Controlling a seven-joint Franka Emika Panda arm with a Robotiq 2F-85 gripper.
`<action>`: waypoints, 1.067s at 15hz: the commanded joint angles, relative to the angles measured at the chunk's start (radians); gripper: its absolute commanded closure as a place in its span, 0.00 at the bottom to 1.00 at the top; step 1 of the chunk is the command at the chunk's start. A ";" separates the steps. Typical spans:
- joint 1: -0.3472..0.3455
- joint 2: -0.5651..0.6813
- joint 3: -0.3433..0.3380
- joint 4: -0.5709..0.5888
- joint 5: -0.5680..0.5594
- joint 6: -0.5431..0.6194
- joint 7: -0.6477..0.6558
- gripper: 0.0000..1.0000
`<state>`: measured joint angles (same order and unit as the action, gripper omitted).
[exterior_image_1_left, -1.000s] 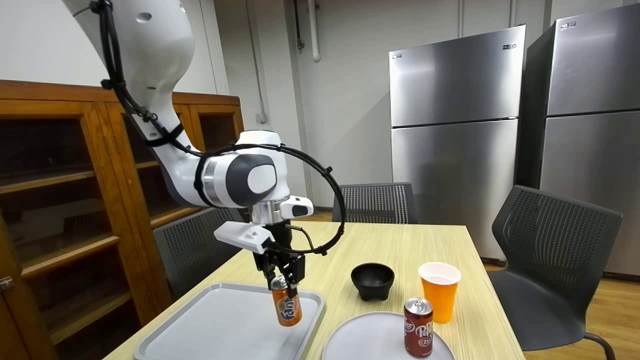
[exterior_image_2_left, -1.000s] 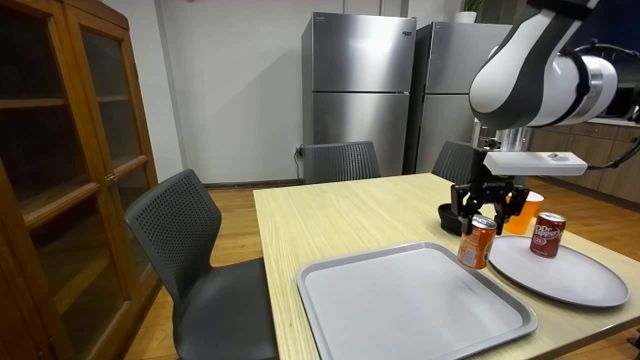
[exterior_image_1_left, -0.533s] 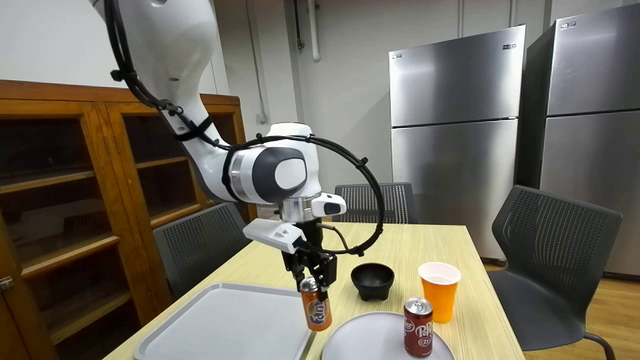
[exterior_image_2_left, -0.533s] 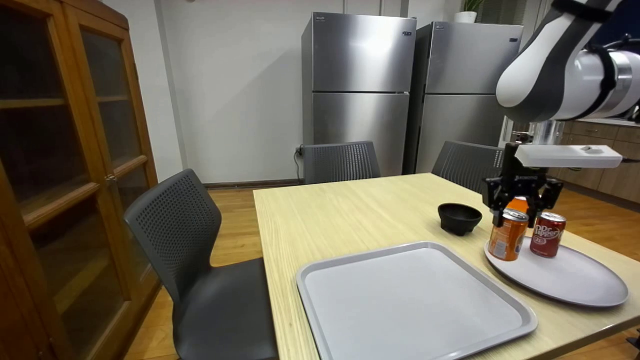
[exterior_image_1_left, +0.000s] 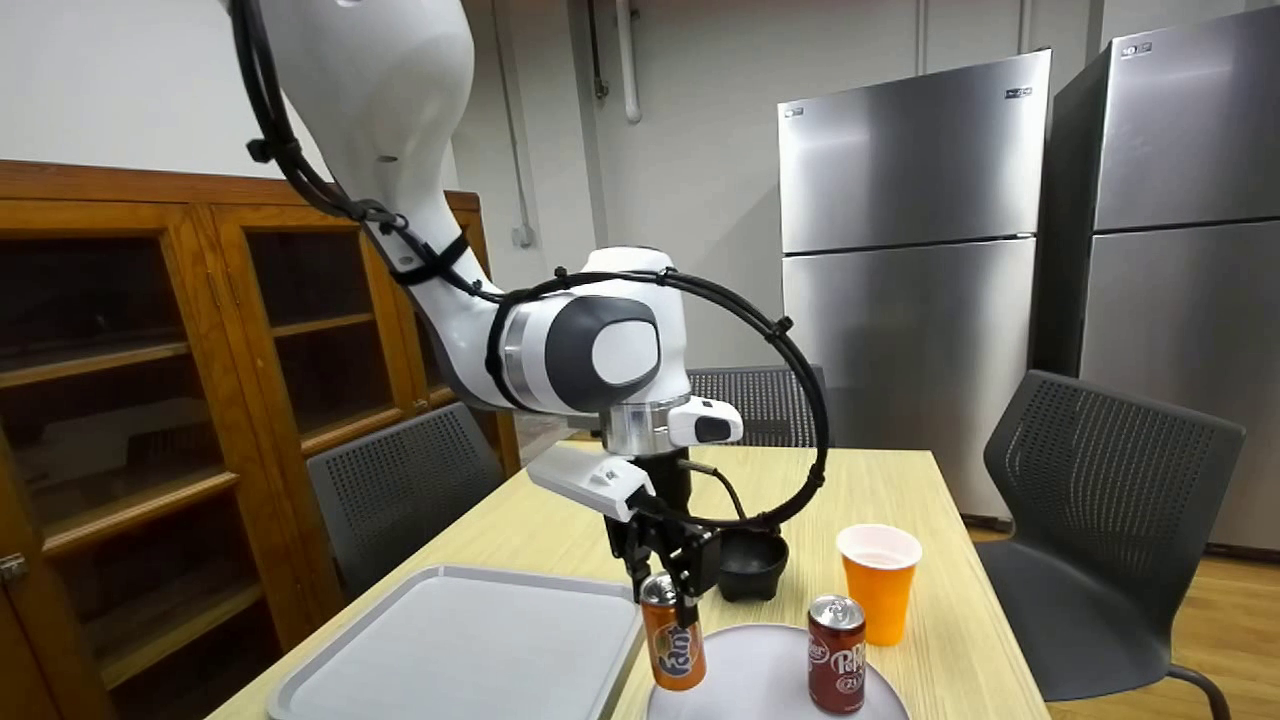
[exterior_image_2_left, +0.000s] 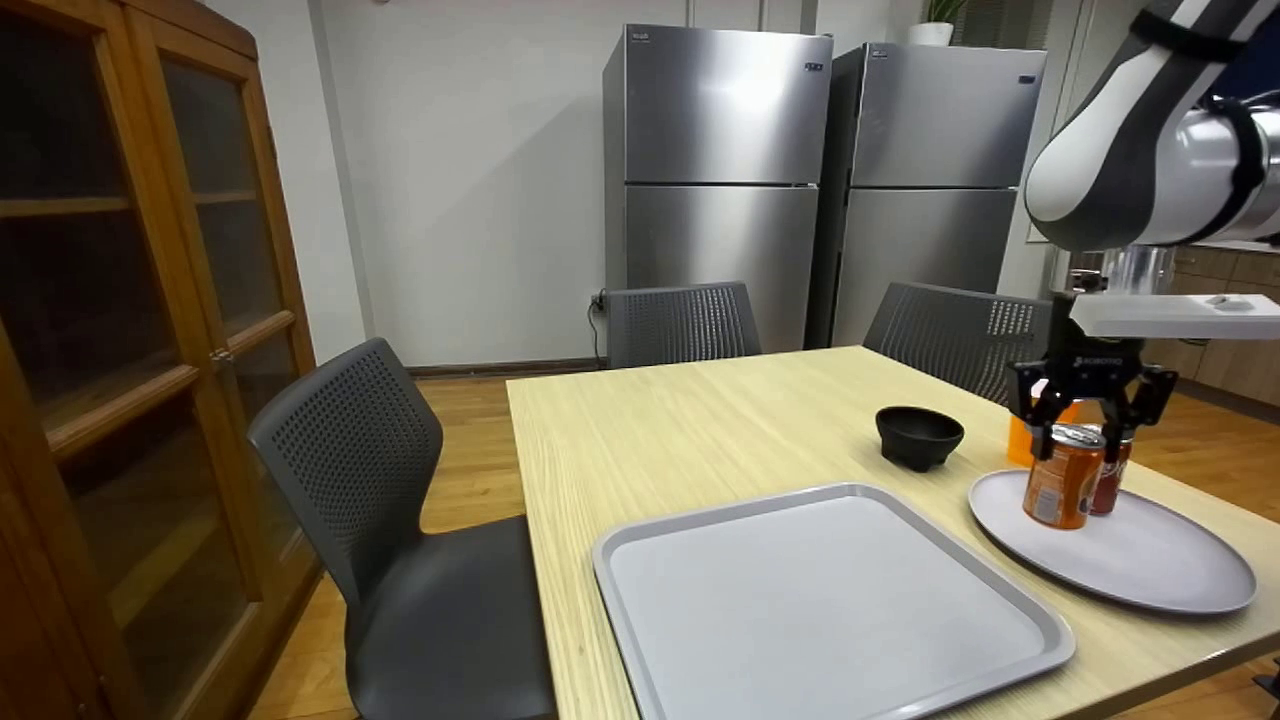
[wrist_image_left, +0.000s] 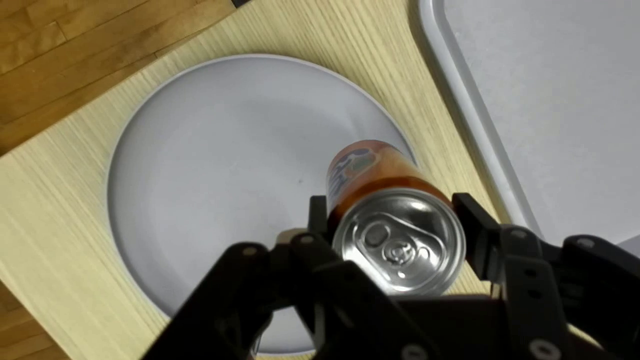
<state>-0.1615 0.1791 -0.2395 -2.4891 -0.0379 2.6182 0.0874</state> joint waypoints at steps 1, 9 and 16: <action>-0.025 0.028 -0.008 0.048 -0.008 -0.044 -0.015 0.62; -0.042 0.130 -0.028 0.113 -0.005 -0.043 -0.009 0.62; -0.046 0.196 -0.030 0.162 0.001 -0.048 -0.009 0.62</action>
<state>-0.1936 0.3603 -0.2735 -2.3697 -0.0371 2.6143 0.0874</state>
